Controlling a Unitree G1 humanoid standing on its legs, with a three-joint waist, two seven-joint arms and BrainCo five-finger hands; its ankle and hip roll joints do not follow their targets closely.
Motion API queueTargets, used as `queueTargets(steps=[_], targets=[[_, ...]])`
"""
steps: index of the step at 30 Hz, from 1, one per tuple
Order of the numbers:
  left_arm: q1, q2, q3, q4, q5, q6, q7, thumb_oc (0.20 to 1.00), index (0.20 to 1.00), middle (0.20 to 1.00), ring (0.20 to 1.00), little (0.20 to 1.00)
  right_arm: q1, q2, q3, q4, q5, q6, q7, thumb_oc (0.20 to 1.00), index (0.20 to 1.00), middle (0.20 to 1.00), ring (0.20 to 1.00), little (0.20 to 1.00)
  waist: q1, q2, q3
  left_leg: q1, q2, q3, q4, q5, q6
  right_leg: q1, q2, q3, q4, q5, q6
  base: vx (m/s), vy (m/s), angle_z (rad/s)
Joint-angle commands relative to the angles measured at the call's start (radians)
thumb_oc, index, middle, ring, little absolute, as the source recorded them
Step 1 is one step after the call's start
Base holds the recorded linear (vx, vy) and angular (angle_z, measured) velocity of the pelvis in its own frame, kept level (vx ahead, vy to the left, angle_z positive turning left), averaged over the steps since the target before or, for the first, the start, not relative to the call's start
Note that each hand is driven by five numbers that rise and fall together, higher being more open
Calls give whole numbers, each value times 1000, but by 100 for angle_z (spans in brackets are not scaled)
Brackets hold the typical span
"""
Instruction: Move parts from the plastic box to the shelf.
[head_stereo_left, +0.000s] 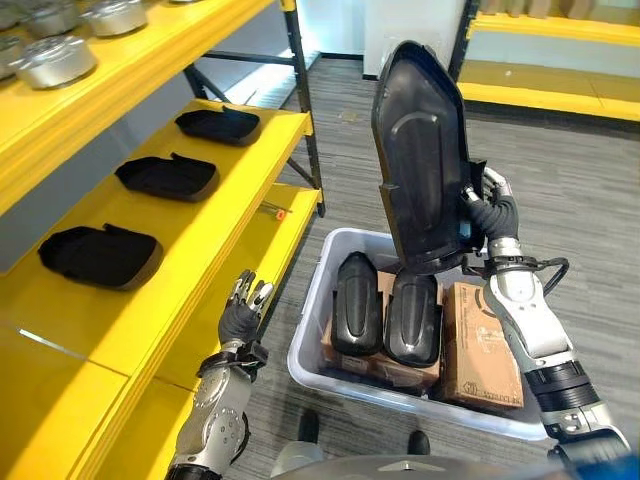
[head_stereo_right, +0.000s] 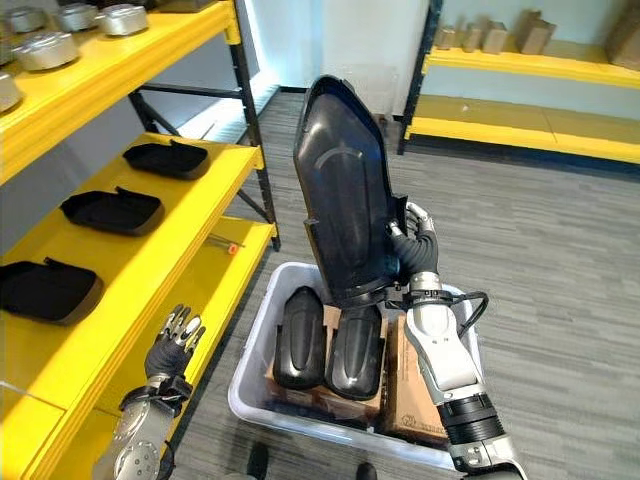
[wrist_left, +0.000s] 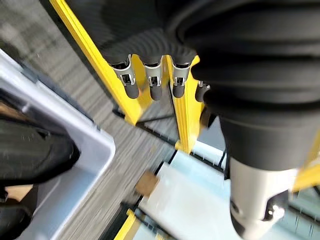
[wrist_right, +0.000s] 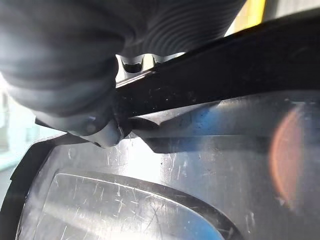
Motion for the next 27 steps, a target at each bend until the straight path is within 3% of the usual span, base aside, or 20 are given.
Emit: queueTargets(steps=[1, 3, 5, 6, 9, 13, 15, 27], targets=[[-47, 40, 8, 31, 29, -23, -24, 1000, 1000, 1000, 1000, 1000, -86, 10, -21, -108, 53, -125, -1, 200, 200, 200, 200, 200, 32, 22, -17, -35, 119, -23, 9, 197, -64, -80, 14, 25, 178, -85, -16, -171, -123, 29], [-56, 33, 8, 41, 26, -25, -23, 1000, 1000, 1000, 1000, 1000, -104, 2, -18, -127, 48, -132, -5, 200, 200, 200, 200, 200, 35, 17, 2, -84, 113, 10, 9, 236, -56, -89, 2, -15, 176, -81, -20, -163, -75, 50], [-59, 30, 9, 43, 25, -24, -24, 1000, 1000, 1000, 1000, 1000, -109, -3, -19, -132, 44, -131, -9, 200, 200, 200, 200, 200, 31, 11, 7, -87, 111, 43, 9, 233, -43, -94, -6, -28, 174, -79, -22, -126, -48, 91], [-74, 27, 14, 54, 24, -26, -23, 1000, 1000, 1000, 1000, 1000, -114, -10, -21, -147, 28, -131, -19, 200, 200, 200, 200, 200, 19, -7, 29, -79, 117, 191, 32, 216, -18, -96, -32, -71, 164, -69, -25, -154, -80, 89], [-75, 21, 16, 50, 29, -29, -27, 1000, 1000, 1000, 1000, 1000, -102, -11, -33, -163, 5, -126, -29, 200, 200, 200, 200, 200, 8, -21, 31, -70, 132, 294, 105, 152, -3, -80, -68, -144, 162, -58, -25, -88, -57, 86], [-78, 18, 15, 47, 32, -28, -26, 1000, 1000, 1000, 1000, 1000, -66, -5, -50, -168, -9, -116, -33, 200, 200, 200, 200, 200, 4, -22, 24, -38, 137, 320, 152, 110, -4, -38, -104, -227, 175, -65, -23, 18, 44, 116], [-68, 10, 19, 45, 43, -22, -28, 1000, 1000, 1000, 1000, 1000, -42, 8, -62, -173, -14, -112, -29, 200, 200, 200, 200, 200, 5, -9, -1, 10, 126, 350, 44, 106, -7, -1, -117, -275, 160, -65, -4, 112, 148, 119], [-69, 36, 64, 26, 57, -44, 0, 1000, 1000, 1000, 1000, 1000, -61, 42, -45, -140, -49, -93, -26, 200, 200, 200, 200, 200, 68, -66, -17, -2, -11, 308, 21, 44, 49, 60, -234, -346, 137, 24, 69, 96, 139, 32]])
